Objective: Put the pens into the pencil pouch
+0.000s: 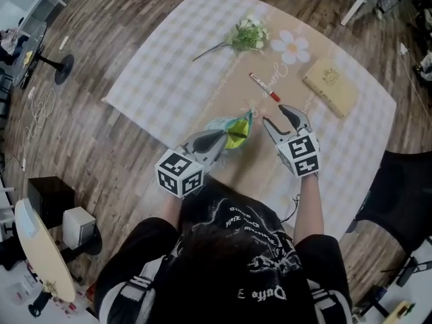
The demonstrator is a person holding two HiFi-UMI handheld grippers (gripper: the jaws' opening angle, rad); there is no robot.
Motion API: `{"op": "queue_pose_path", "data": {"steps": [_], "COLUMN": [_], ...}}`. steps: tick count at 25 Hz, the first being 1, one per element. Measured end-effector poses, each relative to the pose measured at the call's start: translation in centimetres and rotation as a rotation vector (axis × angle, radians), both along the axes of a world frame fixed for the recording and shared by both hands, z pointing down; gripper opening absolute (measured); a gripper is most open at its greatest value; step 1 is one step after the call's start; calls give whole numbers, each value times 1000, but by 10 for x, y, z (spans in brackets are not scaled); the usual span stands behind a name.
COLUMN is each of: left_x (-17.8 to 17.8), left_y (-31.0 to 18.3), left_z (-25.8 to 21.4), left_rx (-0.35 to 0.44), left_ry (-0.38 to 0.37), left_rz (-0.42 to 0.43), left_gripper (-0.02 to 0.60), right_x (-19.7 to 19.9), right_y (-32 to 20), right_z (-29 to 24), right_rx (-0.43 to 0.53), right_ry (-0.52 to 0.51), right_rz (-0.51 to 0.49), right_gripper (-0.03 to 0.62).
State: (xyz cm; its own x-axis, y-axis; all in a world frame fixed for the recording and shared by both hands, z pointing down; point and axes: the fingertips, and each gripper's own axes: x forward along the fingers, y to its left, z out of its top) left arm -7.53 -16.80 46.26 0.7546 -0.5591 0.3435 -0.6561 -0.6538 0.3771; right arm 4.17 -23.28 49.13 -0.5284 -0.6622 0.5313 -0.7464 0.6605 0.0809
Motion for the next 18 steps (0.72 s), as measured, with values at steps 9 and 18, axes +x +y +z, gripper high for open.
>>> {"op": "queue_pose_path", "data": {"steps": [9, 18], "left_x": [-21, -39], "left_y": [-15, -27], "left_z": [-5, -10], "left_rx": [-24, -36], "left_ry": [11, 27], "left_rz": [-72, -149], "left_gripper": [32, 32], "right_x": [21, 37], "right_y": [-43, -87], "right_z": [42, 86], "right_rx": [-53, -154], "right_ry": [30, 16], "right_rz": [50, 59], "right_gripper": [218, 190]}}
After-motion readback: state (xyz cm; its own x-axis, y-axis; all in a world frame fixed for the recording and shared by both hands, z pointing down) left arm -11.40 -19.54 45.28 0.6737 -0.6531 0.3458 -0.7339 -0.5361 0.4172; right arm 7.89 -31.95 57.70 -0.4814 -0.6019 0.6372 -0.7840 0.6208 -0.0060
